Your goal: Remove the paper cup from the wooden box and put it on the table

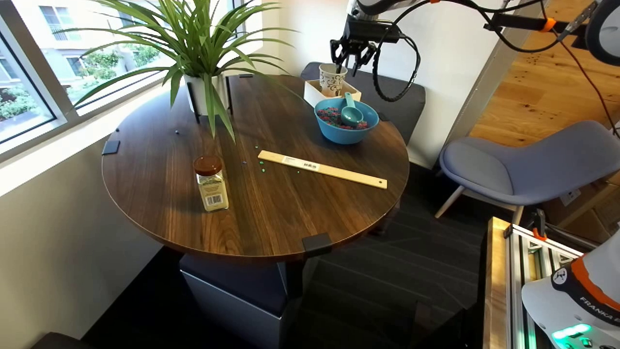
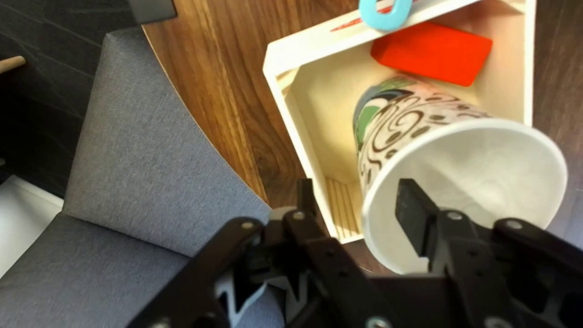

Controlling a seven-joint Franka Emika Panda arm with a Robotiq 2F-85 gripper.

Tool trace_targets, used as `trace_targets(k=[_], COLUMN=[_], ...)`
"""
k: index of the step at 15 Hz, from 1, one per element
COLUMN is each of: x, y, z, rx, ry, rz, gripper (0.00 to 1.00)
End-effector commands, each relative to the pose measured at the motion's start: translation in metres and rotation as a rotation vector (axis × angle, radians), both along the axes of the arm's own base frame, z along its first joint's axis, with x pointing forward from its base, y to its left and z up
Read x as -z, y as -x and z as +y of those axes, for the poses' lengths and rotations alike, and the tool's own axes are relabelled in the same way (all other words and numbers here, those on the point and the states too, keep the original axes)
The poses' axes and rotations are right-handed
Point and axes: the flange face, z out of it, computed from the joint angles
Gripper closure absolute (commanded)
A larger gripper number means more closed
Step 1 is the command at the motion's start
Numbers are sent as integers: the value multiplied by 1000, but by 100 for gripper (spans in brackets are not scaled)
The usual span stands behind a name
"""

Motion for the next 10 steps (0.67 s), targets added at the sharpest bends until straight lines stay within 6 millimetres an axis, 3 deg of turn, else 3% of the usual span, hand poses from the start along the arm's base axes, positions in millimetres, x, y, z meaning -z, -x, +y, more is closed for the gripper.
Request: trace_targets(k=[1, 3, 8, 10], x=[-4, -11, -27, -55], y=[-9, -11, -9, -1], z=[2, 3, 10, 15], rx=[25, 27, 18, -8], ry=[9, 11, -17, -12], rz=[-42, -65, -97, -120], gripper=[86, 100, 99, 99])
